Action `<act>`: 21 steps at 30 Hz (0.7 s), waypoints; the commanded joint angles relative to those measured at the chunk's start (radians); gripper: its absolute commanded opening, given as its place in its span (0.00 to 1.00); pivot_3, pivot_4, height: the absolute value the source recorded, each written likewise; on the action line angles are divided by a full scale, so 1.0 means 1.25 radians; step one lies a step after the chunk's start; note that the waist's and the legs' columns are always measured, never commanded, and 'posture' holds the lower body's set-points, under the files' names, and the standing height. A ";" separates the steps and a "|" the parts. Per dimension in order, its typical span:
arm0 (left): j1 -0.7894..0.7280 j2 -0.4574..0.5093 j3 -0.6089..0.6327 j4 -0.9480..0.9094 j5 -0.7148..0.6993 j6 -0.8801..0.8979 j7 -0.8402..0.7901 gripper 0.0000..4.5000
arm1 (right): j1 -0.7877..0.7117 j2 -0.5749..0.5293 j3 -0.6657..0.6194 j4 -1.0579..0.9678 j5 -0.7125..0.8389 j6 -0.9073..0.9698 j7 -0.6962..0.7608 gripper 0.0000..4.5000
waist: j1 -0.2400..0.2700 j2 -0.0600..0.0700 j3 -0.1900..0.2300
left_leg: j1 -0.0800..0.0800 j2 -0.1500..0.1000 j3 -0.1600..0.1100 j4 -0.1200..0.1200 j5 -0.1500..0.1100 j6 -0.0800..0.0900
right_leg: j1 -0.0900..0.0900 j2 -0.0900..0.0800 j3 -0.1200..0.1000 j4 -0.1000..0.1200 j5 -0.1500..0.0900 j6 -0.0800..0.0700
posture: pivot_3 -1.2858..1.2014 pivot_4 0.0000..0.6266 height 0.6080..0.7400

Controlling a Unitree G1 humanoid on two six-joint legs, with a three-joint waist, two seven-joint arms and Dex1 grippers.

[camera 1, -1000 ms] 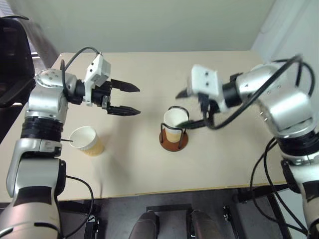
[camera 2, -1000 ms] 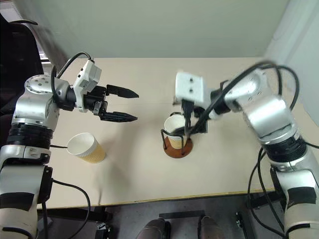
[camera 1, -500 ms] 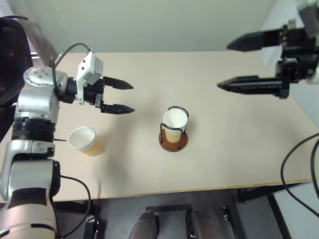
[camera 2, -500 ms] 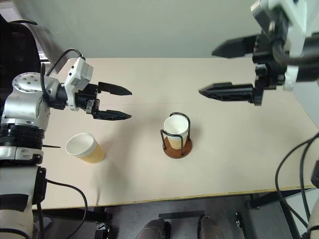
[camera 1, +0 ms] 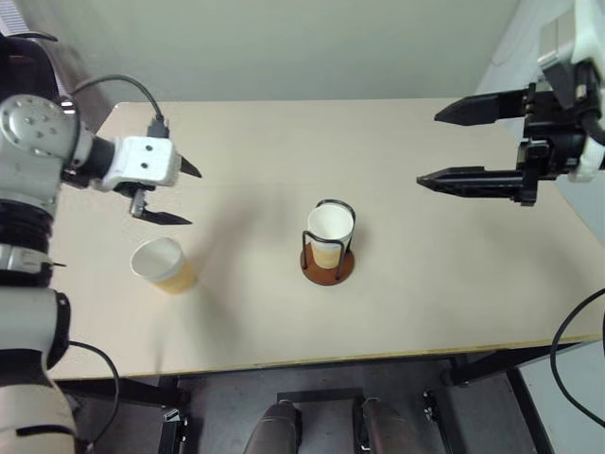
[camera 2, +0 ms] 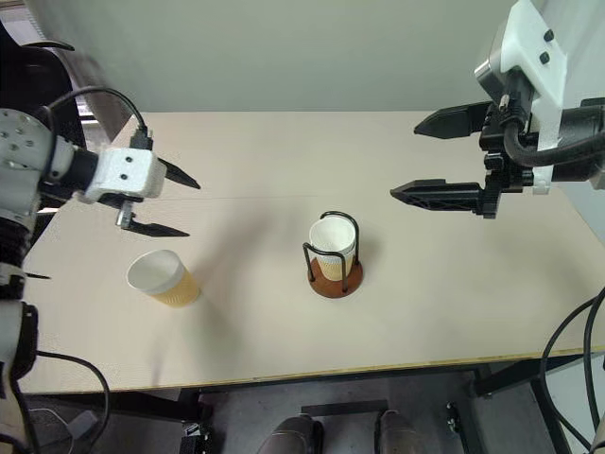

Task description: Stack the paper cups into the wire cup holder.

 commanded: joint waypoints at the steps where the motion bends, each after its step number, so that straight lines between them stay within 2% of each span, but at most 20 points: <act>1: -0.024 0.029 -0.021 -0.022 0.003 -0.033 -0.026 1.00 | -0.003 -0.009 0.001 0.012 0.008 -0.032 -0.004 0.99 | 0.001 0.000 0.000 | 0.000 0.000 0.000 0.000 0.000 0.000 | 0.000 0.000 0.000 0.000 0.000 0.000 | 0.52 0.24 1.00; 13: -0.001 0.111 -0.129 -0.048 -0.025 -0.050 -0.026 1.00 | -0.003 -0.023 0.035 0.051 0.000 -0.078 0.011 0.99 | -0.001 0.000 0.000 | -0.001 0.001 -0.001 0.000 0.000 0.000 | -0.001 0.000 0.000 0.001 0.000 -0.001 | 0.52 0.24 1.00; 21: 0.067 0.152 -0.169 -0.117 -0.086 -0.027 -0.026 1.00 | -0.004 -0.028 0.048 0.059 0.000 -0.091 0.014 0.99 | -0.001 0.000 0.000 | -0.001 0.001 -0.001 0.000 0.000 0.000 | -0.001 0.000 -0.001 0.001 0.000 -0.001 | 0.52 0.24 1.00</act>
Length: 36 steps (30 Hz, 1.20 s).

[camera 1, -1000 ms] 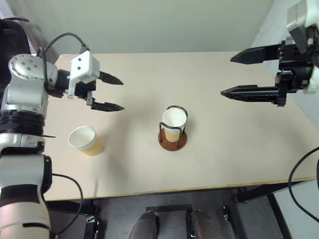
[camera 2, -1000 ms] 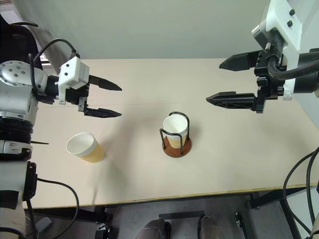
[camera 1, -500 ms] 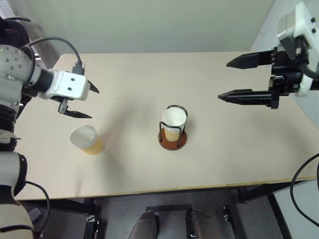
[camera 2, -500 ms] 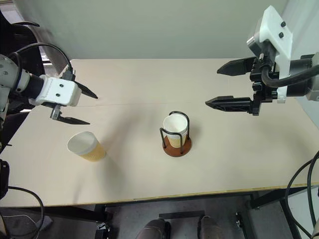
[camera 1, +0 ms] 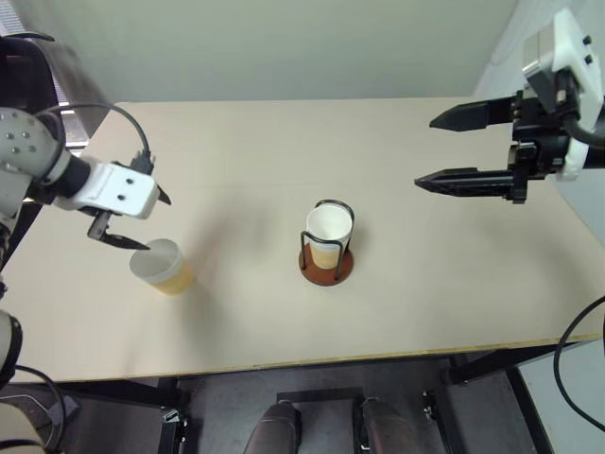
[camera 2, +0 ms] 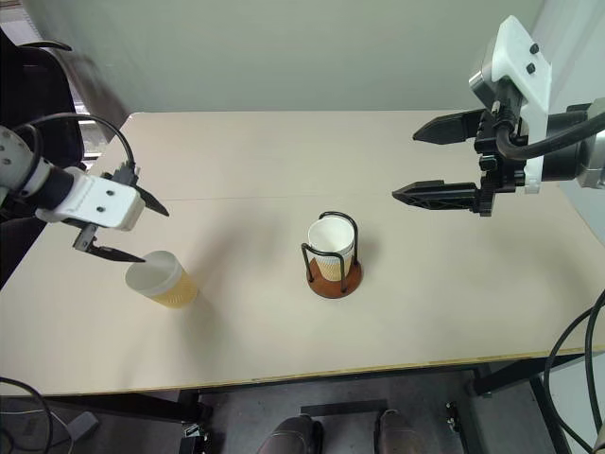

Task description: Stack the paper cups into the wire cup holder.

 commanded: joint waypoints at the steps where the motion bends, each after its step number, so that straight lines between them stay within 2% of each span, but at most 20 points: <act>1: 0.014 0.028 0.001 -0.042 -0.035 0.007 -0.025 1.00 | -0.011 -0.013 -0.003 -0.006 0.002 -0.014 0.003 0.99 | 0.000 0.000 0.000 | 0.000 0.000 0.000 0.000 0.000 0.000 | 0.000 0.000 0.000 0.000 0.000 0.000 | 0.52 0.24 1.00; 13: 0.031 -0.016 0.007 -0.043 -0.016 0.018 -0.025 1.00 | -0.012 0.051 0.021 0.012 0.042 -0.050 0.049 0.99 | -0.001 0.000 0.000 | 0.000 0.000 0.000 0.000 0.000 0.000 | 0.000 0.000 0.000 0.001 0.001 -0.001 | 0.52 0.24 1.00; 22: 0.054 -0.005 0.000 -0.054 -0.015 0.015 -0.025 1.00 | -0.047 0.110 0.016 0.024 0.084 -0.041 0.059 0.99 | -0.002 0.000 0.000 | 0.000 0.000 0.000 0.000 0.000 0.000 | 0.000 0.000 0.000 0.001 0.001 -0.002 | 0.52 0.24 1.00; 27: 0.060 -0.011 0.019 -0.028 0.023 -0.015 -0.025 1.00 | -0.042 0.121 0.027 0.025 0.075 -0.055 0.057 0.99 | -0.001 0.000 0.000 | 0.000 0.000 0.000 0.000 0.000 0.000 | 0.000 0.000 0.000 0.001 0.001 -0.002 | 0.52 0.24 1.00; 36: 0.058 -0.064 0.070 0.040 0.113 -0.080 -0.003 1.00 | -0.038 0.141 0.045 0.037 0.056 -0.083 0.057 0.99 | -0.001 0.000 0.000 | 0.000 0.000 0.000 0.000 0.000 0.000 | 0.000 0.000 0.000 0.001 0.002 -0.003 | 0.52 0.24 1.00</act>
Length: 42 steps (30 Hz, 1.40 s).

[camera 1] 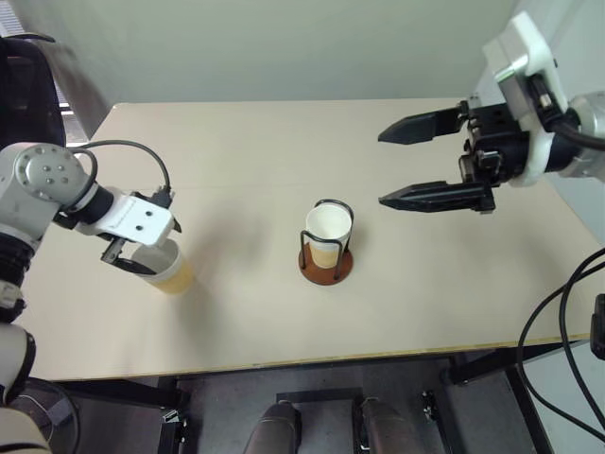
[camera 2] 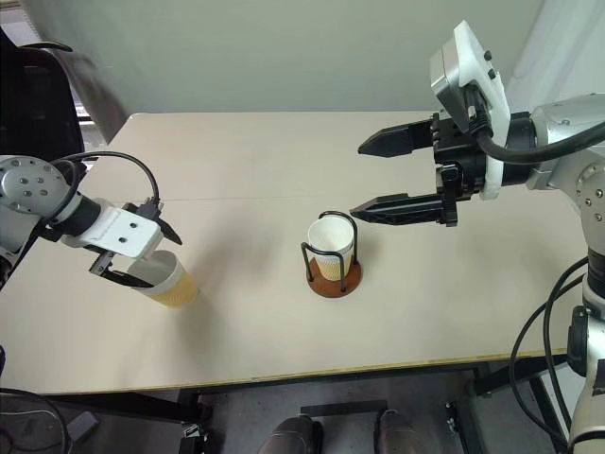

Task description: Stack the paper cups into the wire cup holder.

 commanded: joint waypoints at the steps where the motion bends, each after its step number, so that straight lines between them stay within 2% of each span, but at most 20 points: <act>1: -0.006 -0.009 0.041 0.021 0.037 -0.028 -0.003 1.00 | -0.010 0.005 0.004 -0.008 -0.006 -0.019 -0.002 0.99 | 0.000 0.000 0.000 | 0.000 0.000 0.000 0.000 0.000 0.000 | 0.000 0.000 0.000 0.000 0.000 0.000 | 0.52 0.24 1.00; 6: 0.013 -0.015 0.064 0.027 0.059 -0.041 0.000 1.00 | -0.013 0.009 0.015 -0.003 -0.013 -0.024 -0.001 0.99 | 0.000 0.000 0.000 | 0.000 0.000 0.000 0.000 0.000 0.000 | 0.000 0.000 0.000 0.000 0.000 0.000 | 0.52 0.24 1.00; 9: 0.034 -0.017 0.078 0.022 0.061 -0.040 -0.003 0.88 | -0.016 0.012 0.019 0.000 -0.014 -0.028 0.003 1.00 | 0.000 0.000 0.000 | 0.000 0.000 0.000 0.000 0.000 0.000 | 0.000 0.000 0.000 0.000 0.000 0.000 | 0.52 0.24 1.00; 20: 0.081 -0.022 0.109 0.006 0.057 -0.028 -0.018 0.05 | -0.023 0.007 0.027 0.018 -0.029 -0.058 0.023 1.00 | 0.000 0.000 0.000 | 0.000 0.000 0.000 0.000 0.000 0.000 | 0.000 0.000 0.000 0.000 0.000 -0.001 | 0.52 0.24 1.00; 21: 0.080 -0.024 0.110 0.007 0.059 -0.027 -0.020 0.01 | -0.022 0.006 0.026 0.018 -0.031 -0.059 0.025 1.00 | 0.000 0.000 0.000 | 0.000 0.000 0.000 0.000 0.000 0.000 | 0.000 0.000 0.000 0.000 0.000 -0.001 | 0.52 0.24 1.00; 38: -0.017 -0.052 0.042 0.022 0.038 0.009 -0.026 0.01 | -0.051 -0.027 0.015 0.050 -0.060 -0.083 0.038 1.00 | -0.001 0.000 0.000 | 0.000 0.000 0.000 0.000 0.000 0.000 | -0.001 0.000 0.000 0.000 0.001 -0.001 | 0.52 0.24 1.00; 42: -0.073 -0.084 0.023 0.041 0.040 0.009 -0.026 0.01 | -0.047 -0.047 0.019 0.059 -0.078 -0.098 0.050 1.00 | 0.001 -0.001 0.000 | 0.000 0.000 0.000 0.000 0.000 0.000 | 0.000 0.000 0.000 0.000 0.001 -0.001 | 0.52 0.24 1.00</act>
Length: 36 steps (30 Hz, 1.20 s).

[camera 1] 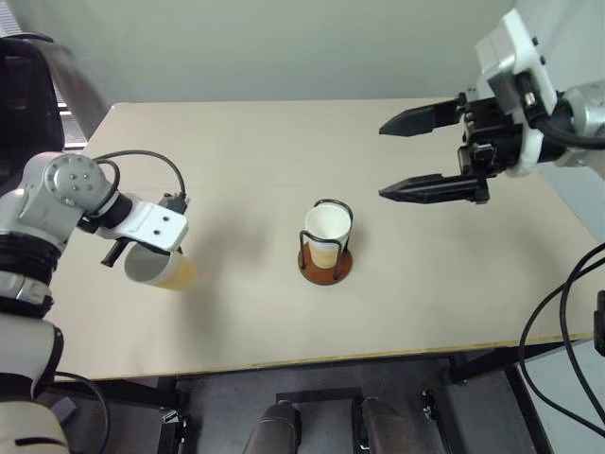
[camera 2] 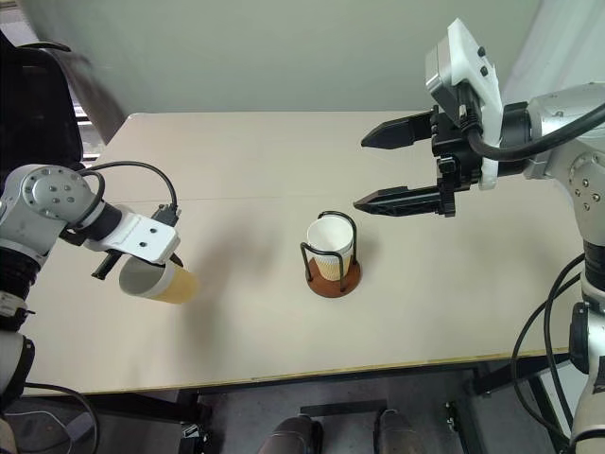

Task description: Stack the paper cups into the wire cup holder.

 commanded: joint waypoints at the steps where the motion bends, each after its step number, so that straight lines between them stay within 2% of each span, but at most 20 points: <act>1: -0.063 -0.018 -0.007 0.015 -0.012 0.001 -0.024 0.01 | -0.016 -0.023 -0.021 0.001 -0.016 -0.024 0.013 1.00 | 0.000 0.000 0.000 | 0.000 0.000 0.000 0.000 0.000 0.000 | 0.000 0.000 0.000 0.000 0.000 0.000 | 0.52 0.24 1.00; 10: -0.207 -0.107 -0.057 0.097 -0.016 -0.015 -0.024 0.01 | -0.031 -0.036 -0.019 0.020 -0.033 -0.039 0.023 1.00 | -0.001 0.000 0.000 | 0.000 0.000 0.000 0.000 0.000 0.000 | 0.000 0.000 0.000 0.000 0.000 0.001 | 0.52 0.24 1.00; 16: -0.304 -0.202 -0.085 0.173 -0.015 -0.056 -0.024 0.01 | -0.030 -0.065 -0.018 0.035 -0.057 -0.054 0.044 1.00 | 0.003 0.000 0.000 | -0.002 0.000 0.000 0.000 -0.001 0.001 | 0.000 -0.001 0.000 -0.002 0.001 0.002 | 0.52 0.24 1.00; 28: -0.496 -0.325 -0.147 0.241 -0.118 -0.033 -0.024 0.01 | -0.007 -0.141 -0.024 0.069 -0.094 -0.079 0.096 1.00 | 0.005 0.000 0.000 | -0.006 0.001 0.000 0.000 -0.001 0.002 | -0.003 -0.002 0.000 -0.004 0.005 0.011 | 0.52 0.24 1.00; 36: -0.576 -0.371 -0.203 0.245 -0.210 0.009 -0.024 0.01 | -0.009 -0.159 -0.029 0.083 -0.108 -0.088 0.114 1.00 | 0.006 0.001 0.001 | -0.008 0.001 0.003 0.001 -0.001 0.003 | -0.003 -0.001 0.000 -0.010 0.007 0.015 | 0.52 0.24 1.00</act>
